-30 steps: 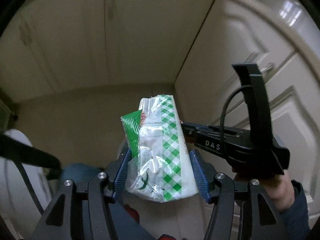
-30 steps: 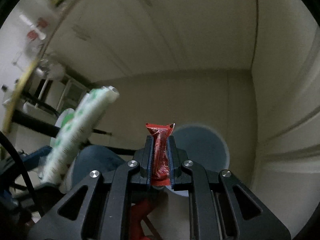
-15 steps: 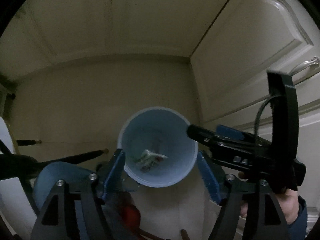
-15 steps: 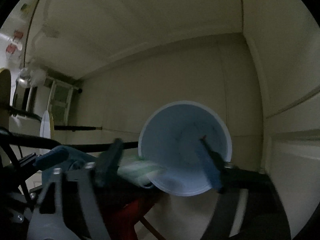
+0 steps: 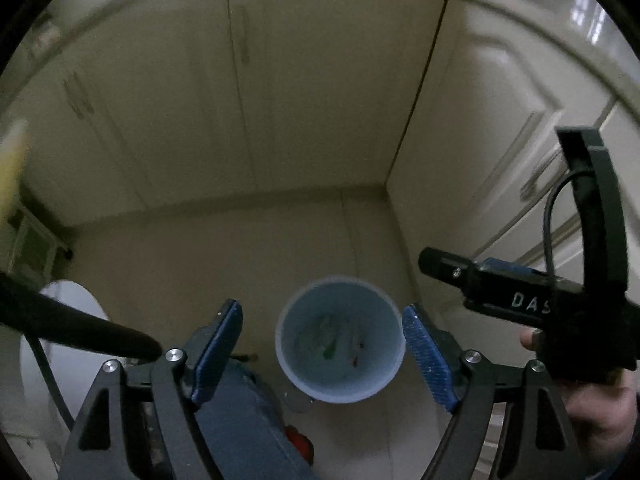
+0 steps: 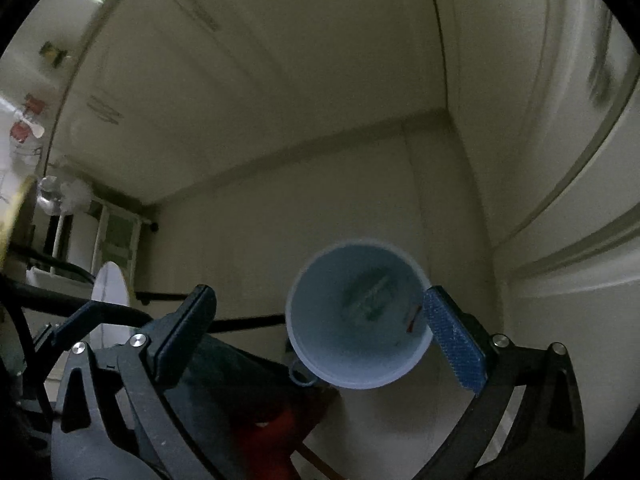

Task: Collect trash
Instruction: 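Open the right tool over the bin while the left tool releases the green bag, then move both tools back to the table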

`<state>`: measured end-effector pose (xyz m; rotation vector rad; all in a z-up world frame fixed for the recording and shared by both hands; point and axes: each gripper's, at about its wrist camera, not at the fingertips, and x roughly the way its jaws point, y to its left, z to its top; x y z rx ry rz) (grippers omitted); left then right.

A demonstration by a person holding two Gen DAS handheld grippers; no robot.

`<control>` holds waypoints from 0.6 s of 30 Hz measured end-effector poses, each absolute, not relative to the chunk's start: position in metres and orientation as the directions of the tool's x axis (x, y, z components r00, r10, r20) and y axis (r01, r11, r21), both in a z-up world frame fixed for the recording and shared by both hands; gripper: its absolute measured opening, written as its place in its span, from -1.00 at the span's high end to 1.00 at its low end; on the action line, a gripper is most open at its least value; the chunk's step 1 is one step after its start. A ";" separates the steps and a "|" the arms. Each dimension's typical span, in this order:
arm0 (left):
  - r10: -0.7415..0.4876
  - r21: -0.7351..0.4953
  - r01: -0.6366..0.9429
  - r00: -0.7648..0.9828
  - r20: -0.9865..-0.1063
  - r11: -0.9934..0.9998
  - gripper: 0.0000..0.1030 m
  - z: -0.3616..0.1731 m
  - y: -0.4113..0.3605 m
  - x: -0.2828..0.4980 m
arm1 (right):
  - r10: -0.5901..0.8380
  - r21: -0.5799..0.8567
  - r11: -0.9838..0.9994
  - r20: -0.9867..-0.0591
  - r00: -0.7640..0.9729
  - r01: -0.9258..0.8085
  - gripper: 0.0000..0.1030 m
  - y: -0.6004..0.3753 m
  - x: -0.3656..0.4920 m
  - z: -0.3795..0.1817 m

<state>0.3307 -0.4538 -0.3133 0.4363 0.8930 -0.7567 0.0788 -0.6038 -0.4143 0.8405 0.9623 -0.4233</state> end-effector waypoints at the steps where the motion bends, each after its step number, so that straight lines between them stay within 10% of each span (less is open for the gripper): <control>1: -0.415 0.042 0.743 0.418 -0.808 0.668 -0.55 -0.304 -0.450 0.331 | 0.018 0.431 0.626 -0.841 0.540 0.650 -1.00 -0.602 0.078 -0.398; 18: -0.435 0.089 0.546 0.746 -0.504 0.833 -0.98 -0.100 -0.239 0.314 | -0.185 0.311 0.850 -0.580 0.794 0.425 -1.00 -0.479 0.095 -0.137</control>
